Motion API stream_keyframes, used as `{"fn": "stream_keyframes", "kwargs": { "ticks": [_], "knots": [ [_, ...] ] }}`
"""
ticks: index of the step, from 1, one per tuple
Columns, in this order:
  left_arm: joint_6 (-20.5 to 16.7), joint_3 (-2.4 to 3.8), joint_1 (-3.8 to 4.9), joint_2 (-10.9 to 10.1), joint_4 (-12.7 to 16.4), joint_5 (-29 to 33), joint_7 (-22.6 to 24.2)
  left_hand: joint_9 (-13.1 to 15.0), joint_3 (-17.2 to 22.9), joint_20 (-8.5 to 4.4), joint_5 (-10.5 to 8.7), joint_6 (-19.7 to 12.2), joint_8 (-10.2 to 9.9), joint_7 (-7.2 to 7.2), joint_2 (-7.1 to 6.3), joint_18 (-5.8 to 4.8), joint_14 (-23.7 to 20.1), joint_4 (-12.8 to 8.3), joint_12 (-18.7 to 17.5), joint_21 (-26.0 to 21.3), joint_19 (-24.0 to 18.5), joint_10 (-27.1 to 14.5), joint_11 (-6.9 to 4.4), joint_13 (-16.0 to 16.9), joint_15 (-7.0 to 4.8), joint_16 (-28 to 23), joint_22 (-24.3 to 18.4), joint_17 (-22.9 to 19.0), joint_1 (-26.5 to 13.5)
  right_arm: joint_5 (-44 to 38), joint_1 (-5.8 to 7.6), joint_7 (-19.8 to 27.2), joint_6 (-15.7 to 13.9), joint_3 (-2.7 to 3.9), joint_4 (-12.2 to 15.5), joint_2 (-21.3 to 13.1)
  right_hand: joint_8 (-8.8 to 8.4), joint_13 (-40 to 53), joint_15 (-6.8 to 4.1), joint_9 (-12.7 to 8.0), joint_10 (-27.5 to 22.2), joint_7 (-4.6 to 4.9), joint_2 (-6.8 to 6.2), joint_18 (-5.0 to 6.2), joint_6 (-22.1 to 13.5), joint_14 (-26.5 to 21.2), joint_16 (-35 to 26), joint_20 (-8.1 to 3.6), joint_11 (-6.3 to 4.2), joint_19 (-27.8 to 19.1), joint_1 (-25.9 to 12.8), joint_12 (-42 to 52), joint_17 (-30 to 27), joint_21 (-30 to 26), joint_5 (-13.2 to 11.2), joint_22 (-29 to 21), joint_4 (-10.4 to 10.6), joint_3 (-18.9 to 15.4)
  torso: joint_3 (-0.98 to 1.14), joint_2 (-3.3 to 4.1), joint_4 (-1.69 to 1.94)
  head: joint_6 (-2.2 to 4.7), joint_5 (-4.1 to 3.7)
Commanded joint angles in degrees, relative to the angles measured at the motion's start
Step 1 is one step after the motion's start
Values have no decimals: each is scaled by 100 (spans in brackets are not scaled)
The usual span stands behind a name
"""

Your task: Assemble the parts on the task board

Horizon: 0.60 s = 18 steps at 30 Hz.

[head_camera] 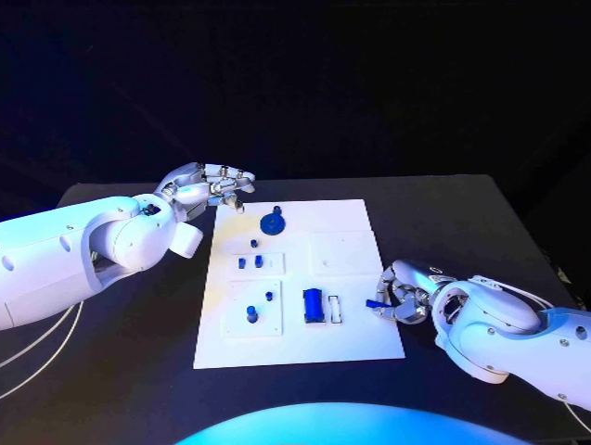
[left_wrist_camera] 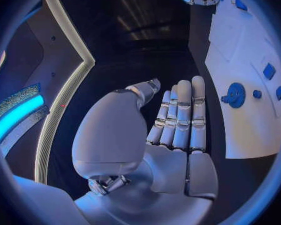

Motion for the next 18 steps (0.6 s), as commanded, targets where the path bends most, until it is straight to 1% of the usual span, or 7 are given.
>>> {"fn": "stream_keyframes", "kwargs": {
  "ticks": [1, 3, 7, 10, 14, 17, 18],
  "knots": [
    [76, 4, 5, 4, 19, 7, 17, -5, 2, 0, 14, -21, 22, 1, -3, 84, -30, 29, 21, -20, 55, -34, 1, -9, -15, -32, -7, -6, -7, 65, -50, -83, 71, -60, 73, -30, 77, 897, -35, 46, 93, -29, -56, -31, 60, 503, 4, -33, -37, 533, -45, 26, 994, 34, 182, 1441, -445, 595, -4, -5, -1, -17, -10],
    [73, 4, 5, 7, 20, 6, 17, -5, 2, 0, 14, -21, 22, 1, -3, 84, -30, 29, 21, -20, 55, -34, 1, -9, -15, -32, -7, -6, -7, 139, -10, -45, -20, -58, 150, -46, 129, 911, -31, 107, 111, -23, -73, -39, 45, 506, 10, -33, -31, 544, -164, 47, 1010, 72, 252, 1450, -572, 794, -3, -3, 0, -11, -13],
    [69, 4, 5, 15, 17, 6, 17, -6, 7, -1, 15, -21, 23, 1, 2, 85, -30, 26, 23, -22, 58, -36, 0, -10, -16, -32, -9, -7, 3, 388, 93, 41, -195, -53, 306, -56, 187, 916, -31, 187, 122, -23, -84, -44, -2, 507, 12, -31, -31, 553, -355, 53, 1015, 100, 312, 1458, -727, 999, 2, -1, 0, -3, -12],
    [72, 4, 5, 21, 14, 6, 16, -6, 7, -1, 15, -21, 23, 1, 2, 85, -30, 26, 23, -22, 58, -36, 0, -10, -16, -32, -9, -7, 3, 580, 147, 91, -285, -49, 397, -38, 194, 920, -32, 197, 127, -25, -80, -46, -9, 508, 13, -31, -32, 555, -385, 59, 1017, 109, 315, 1460, -741, 1019, 2, -2, 0, -9, -20],
    [82, 4, 5, 31, 9, 6, 16, -6, 12, -2, 15, -23, 26, 1, 6, 85, -31, 20, 27, -26, 62, -38, -1, -11, -17, -33, -12, -8, 16, 838, 188, 145, -354, -45, 460, 62, 227, 933, -39, 251, 143, -42, -76, -45, -58, 509, 14, -35, -43, 554, -608, 78, 1021, 106, 289, 1459, -788, 1100, -2, 0, -7, -14, -24],
    [85, 4, 5, 40, 10, 5, 16, -6, 12, -2, 15, -23, 26, 1, 6, 85, -31, 20, 27, -26, 62, -38, -1, -11, -17, -33, -12, -8, 16, 996, 194, 159, -353, -44, 445, 164, 229, 935, -41, 263, 146, -45, -67, -44, -77, 509, 15, -37, -45, 553, -698, 79, 1022, 102, 275, 1458, -789, 1129, -1, 6, 3, -23, -33],
    [87, 4, 5, 43, 12, 5, 14, -6, 12, -2, 15, -23, 26, 1, 6, 85, -31, 20, 27, -26, 62, -38, -1, -11, -17, -33, -12, -8, 16, 1040, 189, 160, -350, -44, 433, 198, 228, 934, -42, 265, 145, -45, -64, -45, -83, 509, 15, -37, -46, 553, -725, 77, 1022, 104, 272, 1458, -787, 1136, -1, 8, 11, -24, -43]
  ]
}}
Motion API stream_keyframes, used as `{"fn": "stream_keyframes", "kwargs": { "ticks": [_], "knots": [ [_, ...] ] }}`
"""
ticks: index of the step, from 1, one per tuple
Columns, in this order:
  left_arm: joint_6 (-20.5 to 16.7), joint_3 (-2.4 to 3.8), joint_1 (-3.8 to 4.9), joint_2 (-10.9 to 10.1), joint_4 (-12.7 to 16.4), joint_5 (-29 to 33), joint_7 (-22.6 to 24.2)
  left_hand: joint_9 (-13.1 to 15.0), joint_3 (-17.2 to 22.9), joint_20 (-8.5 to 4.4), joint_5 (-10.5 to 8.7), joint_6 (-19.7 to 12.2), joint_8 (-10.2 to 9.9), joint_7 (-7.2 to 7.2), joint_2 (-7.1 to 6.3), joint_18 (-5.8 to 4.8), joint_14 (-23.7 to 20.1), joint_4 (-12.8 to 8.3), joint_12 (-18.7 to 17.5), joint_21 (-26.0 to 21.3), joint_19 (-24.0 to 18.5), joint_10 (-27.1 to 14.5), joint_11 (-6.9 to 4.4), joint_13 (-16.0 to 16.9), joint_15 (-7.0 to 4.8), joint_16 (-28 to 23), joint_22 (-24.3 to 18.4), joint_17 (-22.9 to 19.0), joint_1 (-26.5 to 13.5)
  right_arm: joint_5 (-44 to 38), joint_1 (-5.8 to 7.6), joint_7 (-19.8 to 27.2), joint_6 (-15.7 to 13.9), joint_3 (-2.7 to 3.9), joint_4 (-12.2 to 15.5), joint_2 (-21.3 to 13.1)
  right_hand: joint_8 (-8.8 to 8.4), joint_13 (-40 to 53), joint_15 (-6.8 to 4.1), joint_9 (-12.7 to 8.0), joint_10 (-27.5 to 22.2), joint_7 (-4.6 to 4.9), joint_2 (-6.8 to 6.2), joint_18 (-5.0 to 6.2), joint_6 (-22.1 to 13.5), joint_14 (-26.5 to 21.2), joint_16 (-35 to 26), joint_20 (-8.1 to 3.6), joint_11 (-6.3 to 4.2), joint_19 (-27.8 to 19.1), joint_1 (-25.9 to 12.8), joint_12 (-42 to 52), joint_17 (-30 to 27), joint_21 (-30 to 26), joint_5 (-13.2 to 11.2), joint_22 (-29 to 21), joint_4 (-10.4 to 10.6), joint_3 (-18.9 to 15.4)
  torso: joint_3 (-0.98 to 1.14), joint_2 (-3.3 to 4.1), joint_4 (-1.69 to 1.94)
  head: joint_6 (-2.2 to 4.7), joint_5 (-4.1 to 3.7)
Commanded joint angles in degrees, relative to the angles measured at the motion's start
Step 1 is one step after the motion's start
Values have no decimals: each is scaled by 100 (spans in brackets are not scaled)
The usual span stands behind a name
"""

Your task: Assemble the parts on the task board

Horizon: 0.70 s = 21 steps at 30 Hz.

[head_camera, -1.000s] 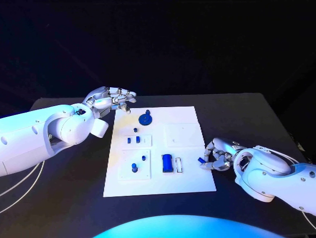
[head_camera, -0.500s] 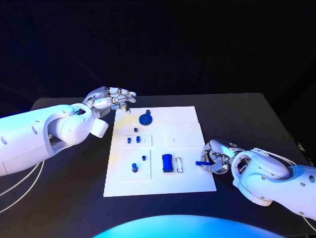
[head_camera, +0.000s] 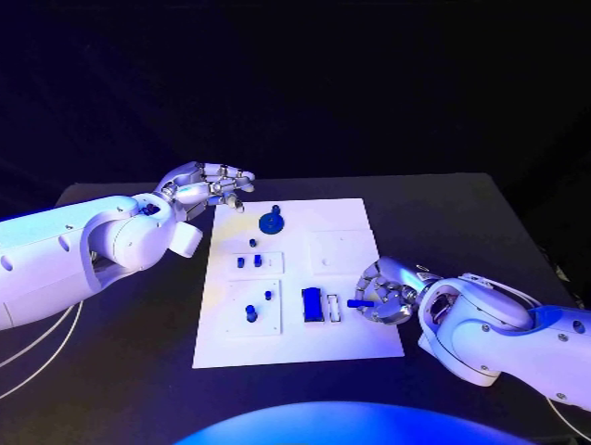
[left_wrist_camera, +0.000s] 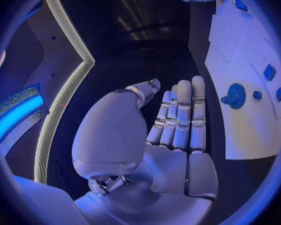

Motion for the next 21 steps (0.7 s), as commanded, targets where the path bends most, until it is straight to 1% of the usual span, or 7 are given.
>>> {"fn": "stream_keyframes", "kwargs": {
  "ticks": [1, 5, 7, 8, 10, 14, 21],
  "knots": [
    [88, 4, 5, 19, 17, 5, 23, -7, 12, 18, 15, -23, 26, 1, 6, 85, -31, 20, 28, -26, 41, -38, -1, -6, -17, -33, -6, -9, 16, 431, -11, 116, -85, -1, -22, 82, 167, 934, -32, 234, 146, -4, 22, -43, -40, 502, 15, -38, -44, 553, -103, 17, 1021, 13, -41, 1459, 2, 37, -1, 8, 15, -9, -19],
    [91, 4, 5, 22, 20, 5, 20, -7, 12, 18, 15, -23, 26, 1, 6, 85, -31, 20, 28, -26, 41, -38, -1, -6, -17, -33, -6, -9, 16, 555, -44, 96, -104, 0, -89, 201, 166, 935, -31, 246, 148, -3, 26, -41, -60, 501, 14, -38, -44, 549, -286, 15, 1019, 2, -78, 1456, 37, 59, -3, 7, 0, -19, 0],
    [90, 4, 5, 21, 21, 5, 20, -7, 12, 18, 15, -23, 26, 1, 6, 85, -31, 20, 28, -26, 41, -38, -1, -6, -17, -33, -6, -9, 16, 587, -60, 78, -111, 0, -124, 249, 163, 939, -29, 250, 153, -2, 33, -43, -64, 502, 15, -38, -42, 552, -420, 19, 1024, 11, -127, 1458, 84, 58, -2, 9, 2, -27, 8],
    [89, 4, 5, 21, 21, 5, 19, -7, 12, 18, 15, -23, 26, 1, 6, 85, -31, 20, 28, -26, 41, -38, -1, -6, -17, -33, -6, -9, 16, 599, -65, 69, -114, 0, -140, 271, 158, 948, -26, 250, 165, 3, 47, -46, -57, 506, 21, -34, -37, 557, -631, 34, 1038, 26, -194, 1462, 197, 15, -1, 8, 2, -30, 10],
    [90, 4, 5, 19, 23, 5, 17, -7, 12, 18, 15, -23, 26, 1, 6, 85, -31, 20, 28, -26, 41, -38, -1, -6, -17, -33, -6, -9, 16, 620, -75, 53, -122, 0, -170, 319, 155, 952, -26, 251, 171, 4, 62, -47, -50, 507, 23, -34, -37, 558, -785, 39, 1042, 31, -144, 1463, 271, -20, 2, 5, 0, -32, 15],
    [92, 4, 5, 21, 23, 5, 16, -7, 12, 18, 15, -23, 26, 1, 6, 85, -31, 20, 28, -26, 41, -38, -1, -6, -17, -33, -6, -9, 16, 636, -84, 22, -120, 0, -217, 391, 150, 953, -25, 252, 173, 6, 69, -48, -46, 508, 25, -34, -35, 560, -921, 39, 1046, 37, -142, 1465, 334, -62, 2, 6, -2, -34, 18],
    [103, 4, 5, 25, 25, 5, 8, -7, 12, 18, 15, -23, 26, 1, 6, 85, -31, 20, 28, -26, 41, -38, -1, -6, -17, -33, -6, -9, 16, 631, -113, -43, -19, 0, -328, 526, 132, 959, -21, 246, 180, 13, 92, -50, -30, 509, 28, -31, -29, 563, -1197, 44, 1053, 44, -231, 1467, 485, -150, 5, 7, 0, -46, 33]
  ]
}}
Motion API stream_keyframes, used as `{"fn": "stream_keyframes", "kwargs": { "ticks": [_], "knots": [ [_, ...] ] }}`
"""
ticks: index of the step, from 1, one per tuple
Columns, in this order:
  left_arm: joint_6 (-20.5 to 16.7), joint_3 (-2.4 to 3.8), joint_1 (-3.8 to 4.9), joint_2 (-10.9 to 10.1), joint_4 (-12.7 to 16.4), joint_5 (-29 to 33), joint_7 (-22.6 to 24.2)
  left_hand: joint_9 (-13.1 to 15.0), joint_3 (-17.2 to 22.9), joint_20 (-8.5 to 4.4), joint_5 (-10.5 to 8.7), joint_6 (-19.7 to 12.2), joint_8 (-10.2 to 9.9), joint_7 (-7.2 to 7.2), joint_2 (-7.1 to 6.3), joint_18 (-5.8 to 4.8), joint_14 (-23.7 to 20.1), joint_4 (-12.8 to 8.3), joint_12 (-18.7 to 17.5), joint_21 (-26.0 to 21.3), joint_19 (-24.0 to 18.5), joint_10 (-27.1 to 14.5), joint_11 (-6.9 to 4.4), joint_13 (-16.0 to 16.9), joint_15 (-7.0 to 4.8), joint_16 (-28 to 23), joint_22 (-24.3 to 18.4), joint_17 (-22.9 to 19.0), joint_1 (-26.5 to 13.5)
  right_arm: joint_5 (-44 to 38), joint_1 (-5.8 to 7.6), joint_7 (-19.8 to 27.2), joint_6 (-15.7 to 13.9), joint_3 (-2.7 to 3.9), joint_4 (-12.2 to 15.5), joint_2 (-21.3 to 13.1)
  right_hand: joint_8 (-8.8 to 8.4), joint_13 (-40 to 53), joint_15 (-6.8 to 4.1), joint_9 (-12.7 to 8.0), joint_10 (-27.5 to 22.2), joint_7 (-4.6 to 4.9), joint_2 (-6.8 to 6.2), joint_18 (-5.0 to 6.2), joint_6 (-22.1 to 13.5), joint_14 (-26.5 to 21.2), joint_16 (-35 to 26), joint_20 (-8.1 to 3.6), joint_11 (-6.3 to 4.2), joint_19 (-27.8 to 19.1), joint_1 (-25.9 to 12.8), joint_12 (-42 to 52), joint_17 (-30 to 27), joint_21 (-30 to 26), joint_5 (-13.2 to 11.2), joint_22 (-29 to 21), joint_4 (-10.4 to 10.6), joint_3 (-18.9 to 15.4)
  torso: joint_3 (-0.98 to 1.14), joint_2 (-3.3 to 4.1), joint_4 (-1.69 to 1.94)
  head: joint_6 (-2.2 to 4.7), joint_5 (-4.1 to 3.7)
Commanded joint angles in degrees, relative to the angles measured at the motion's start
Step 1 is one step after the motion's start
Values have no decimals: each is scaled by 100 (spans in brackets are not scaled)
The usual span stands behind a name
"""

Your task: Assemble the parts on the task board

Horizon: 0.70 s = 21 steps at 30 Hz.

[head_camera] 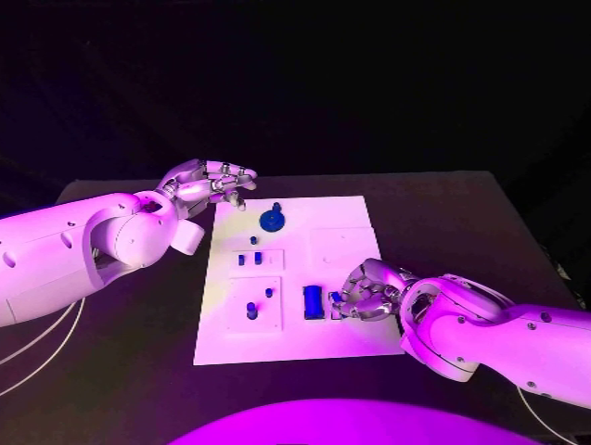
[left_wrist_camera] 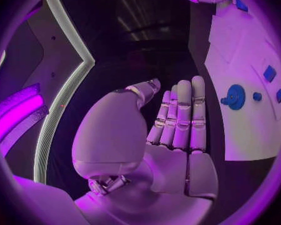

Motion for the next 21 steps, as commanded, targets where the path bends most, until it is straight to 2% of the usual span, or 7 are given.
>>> {"fn": "stream_keyframes", "kwargs": {
  "ticks": [1, 3, 8, 21],
  "knots": [
    [96, 4, 5, 14, 17, 5, 19, -7, 12, 18, 15, -23, 26, 1, 6, 85, -31, 20, 28, -26, 41, -38, -1, -6, -17, -33, -7, -10, 16, 33, -30, -48, 94, 1, -38, 55, -43, 959, -20, -18, 180, 7, -10, -51, -1, 509, 27, -31, -28, 564, -93, 20, 1050, 10, -48, 1469, 71, -26, 4, 2, 1, -2, 21],
    [101, 4, 5, 14, 18, 5, 18, -7, 12, 18, 15, -23, 26, 1, 6, 85, -31, 20, 28, -26, 41, -38, -1, -6, -17, -33, -7, -10, 16, 6, -39, -67, 123, 1, -69, 84, -51, 961, -16, -20, 182, 6, -8, -49, 9, 509, 28, -27, -26, 561, -206, 21, 1053, 0, -418, 1466, 141, -95, 3, -1, 1, -10, 34],
    [104, 3, 5, 13, 18, 4, 12, -7, 12, 18, 15, -23, 26, 1, 6, 85, -31, 20, 28, -26, 41, -38, -1, -6, -17, -33, -7, -10, 16, -50, -53, -106, 153, 1, -129, 140, -54, 965, -17, -21, 185, 8, -8, -49, 9, 507, 25, -27, -25, 561, -217, 26, 1045, 0, -452, 1466, 148, -104, -3, -2, -1, -18, 31],
    [120, 3, 5, 13, 15, 2, -6, -8, 13, 16, 13, -28, 31, 5, 6, 85, -31, 17, 38, -34, 52, -46, 3, -9, -17, -36, -14, -13, 29, -156, -70, -138, 234, 2, -237, 216, -56, 961, -15, -21, 180, 10, -13, -42, 13, 505, 19, -26, -24, 551, -241, 19, 1032, -32, -498, 1457, 164, -123, -1, -4, -4, -27, 24]
  ]
}}
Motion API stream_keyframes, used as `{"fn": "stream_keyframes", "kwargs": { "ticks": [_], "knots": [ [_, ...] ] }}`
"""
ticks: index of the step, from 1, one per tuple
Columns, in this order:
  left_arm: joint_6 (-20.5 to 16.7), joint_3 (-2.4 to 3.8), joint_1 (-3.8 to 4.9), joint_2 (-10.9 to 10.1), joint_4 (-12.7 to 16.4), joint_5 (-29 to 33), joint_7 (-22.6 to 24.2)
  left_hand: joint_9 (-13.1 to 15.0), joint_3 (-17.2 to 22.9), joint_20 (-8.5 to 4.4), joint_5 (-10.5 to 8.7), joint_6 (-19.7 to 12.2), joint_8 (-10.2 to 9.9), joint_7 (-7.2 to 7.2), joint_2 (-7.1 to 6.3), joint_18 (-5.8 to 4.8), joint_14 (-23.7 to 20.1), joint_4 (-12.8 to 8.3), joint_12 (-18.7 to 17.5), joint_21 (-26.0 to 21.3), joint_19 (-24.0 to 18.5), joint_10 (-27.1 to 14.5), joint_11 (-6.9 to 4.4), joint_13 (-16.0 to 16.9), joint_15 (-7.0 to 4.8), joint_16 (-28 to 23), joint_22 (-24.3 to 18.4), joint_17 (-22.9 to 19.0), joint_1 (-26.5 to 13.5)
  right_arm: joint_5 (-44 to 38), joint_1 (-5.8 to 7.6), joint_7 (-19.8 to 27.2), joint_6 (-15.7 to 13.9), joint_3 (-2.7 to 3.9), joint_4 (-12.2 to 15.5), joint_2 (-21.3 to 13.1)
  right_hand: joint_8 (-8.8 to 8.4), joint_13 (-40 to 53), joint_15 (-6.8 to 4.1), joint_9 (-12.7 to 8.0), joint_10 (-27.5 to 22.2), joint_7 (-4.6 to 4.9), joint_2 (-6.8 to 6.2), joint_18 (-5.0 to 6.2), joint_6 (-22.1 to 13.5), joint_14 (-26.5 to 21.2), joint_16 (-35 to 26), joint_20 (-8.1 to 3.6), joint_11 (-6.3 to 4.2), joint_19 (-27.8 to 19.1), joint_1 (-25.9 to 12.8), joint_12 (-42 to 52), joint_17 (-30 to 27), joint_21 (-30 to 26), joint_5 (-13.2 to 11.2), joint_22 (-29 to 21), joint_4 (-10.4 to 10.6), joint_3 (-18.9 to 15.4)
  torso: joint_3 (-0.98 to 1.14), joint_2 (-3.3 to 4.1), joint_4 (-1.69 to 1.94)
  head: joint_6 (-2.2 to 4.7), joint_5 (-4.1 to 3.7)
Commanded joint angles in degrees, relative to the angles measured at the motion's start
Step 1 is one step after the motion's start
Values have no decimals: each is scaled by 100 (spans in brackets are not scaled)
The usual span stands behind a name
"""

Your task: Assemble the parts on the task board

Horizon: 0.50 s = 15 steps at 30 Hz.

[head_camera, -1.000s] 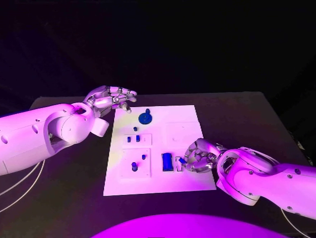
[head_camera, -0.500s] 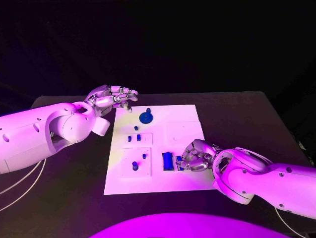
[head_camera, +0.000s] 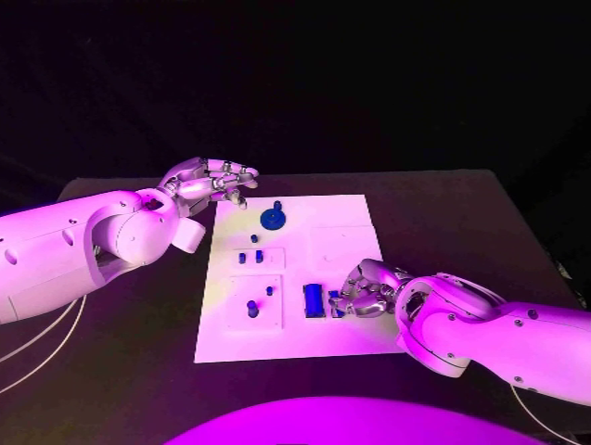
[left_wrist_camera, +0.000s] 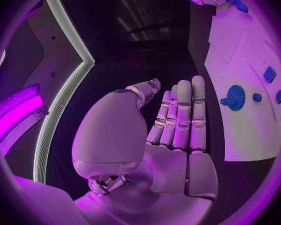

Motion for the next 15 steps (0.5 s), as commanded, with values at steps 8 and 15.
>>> {"fn": "stream_keyframes", "kwargs": {
  "ticks": [8, 15],
  "knots": [
    [105, 4, 5, 13, 11, 1, 11, -9, 11, -5, 12, -29, 32, 6, 7, 84, -32, 22, 41, -38, 32, -48, 4, -10, -16, -37, -7, -6, 26, -144, -18, 12, 118, -6, -20, 34, 10, 958, -5, 15, 172, 25, -127, -38, -16, 502, 15, -17, -12, 545, -136, 8, 1025, -53, -248, 1448, 116, -150, -1, 2, 1, 4, -2],
    [102, 4, 5, 8, 6, 1, 8, -9, 10, -5, 12, -30, 33, 7, 9, 84, -32, 26, 42, -40, 34, -49, 5, -10, -15, -38, -9, -7, 22, -151, -19, 71, 115, -6, 1, 21, -3, 962, -4, 10, 172, 19, -135, -38, 2, 503, 15, -11, -14, 545, -233, 6, 1027, -52, -675, 1448, 353, -574, -1, 0, 0, 5, 2]
  ]
}}
